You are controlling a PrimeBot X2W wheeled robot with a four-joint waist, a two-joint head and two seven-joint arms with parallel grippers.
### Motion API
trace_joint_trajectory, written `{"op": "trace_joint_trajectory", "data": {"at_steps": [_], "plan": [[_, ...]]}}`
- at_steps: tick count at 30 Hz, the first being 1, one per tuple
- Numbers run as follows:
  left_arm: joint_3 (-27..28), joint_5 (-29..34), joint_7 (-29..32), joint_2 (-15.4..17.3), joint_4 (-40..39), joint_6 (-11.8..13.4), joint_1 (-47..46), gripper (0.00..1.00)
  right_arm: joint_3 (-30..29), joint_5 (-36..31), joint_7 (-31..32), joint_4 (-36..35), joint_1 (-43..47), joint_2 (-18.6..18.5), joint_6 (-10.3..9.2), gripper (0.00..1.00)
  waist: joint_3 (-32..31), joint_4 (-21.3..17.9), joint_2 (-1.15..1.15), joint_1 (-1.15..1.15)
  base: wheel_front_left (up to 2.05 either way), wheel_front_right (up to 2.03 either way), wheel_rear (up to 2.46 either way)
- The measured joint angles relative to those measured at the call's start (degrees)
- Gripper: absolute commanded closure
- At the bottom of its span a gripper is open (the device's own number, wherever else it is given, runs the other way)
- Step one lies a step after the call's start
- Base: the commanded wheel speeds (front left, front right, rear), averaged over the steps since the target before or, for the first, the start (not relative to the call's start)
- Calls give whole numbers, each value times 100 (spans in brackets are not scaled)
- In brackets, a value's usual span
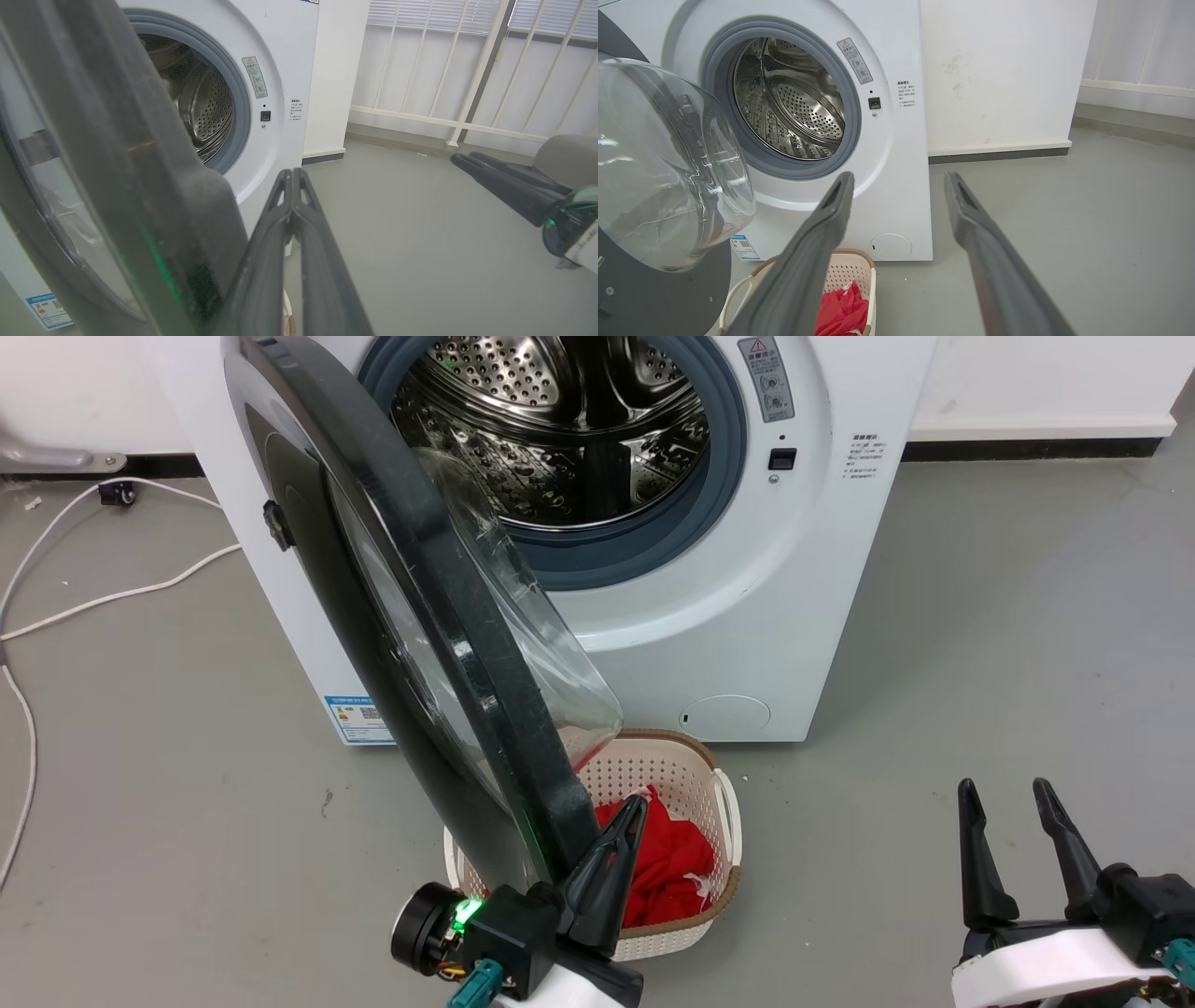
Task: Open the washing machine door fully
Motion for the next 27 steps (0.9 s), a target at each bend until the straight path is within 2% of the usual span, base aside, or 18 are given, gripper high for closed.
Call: {"op": "trace_joint_trajectory", "data": {"at_steps": [21, 27], "plan": [[46, -197, -47, -27, 380, 77, -169, 100, 94, 58, -16, -36, 1, 0, 0, 0, -19, 33, 0, 0, 0, 0, 0], [107, -245, -1, 68, 313, 224, 36, 100, 134, 110, -14, -9, 25, 0, 0, 0, -121, 5, 0, -1, 0, 0, 0]]}}
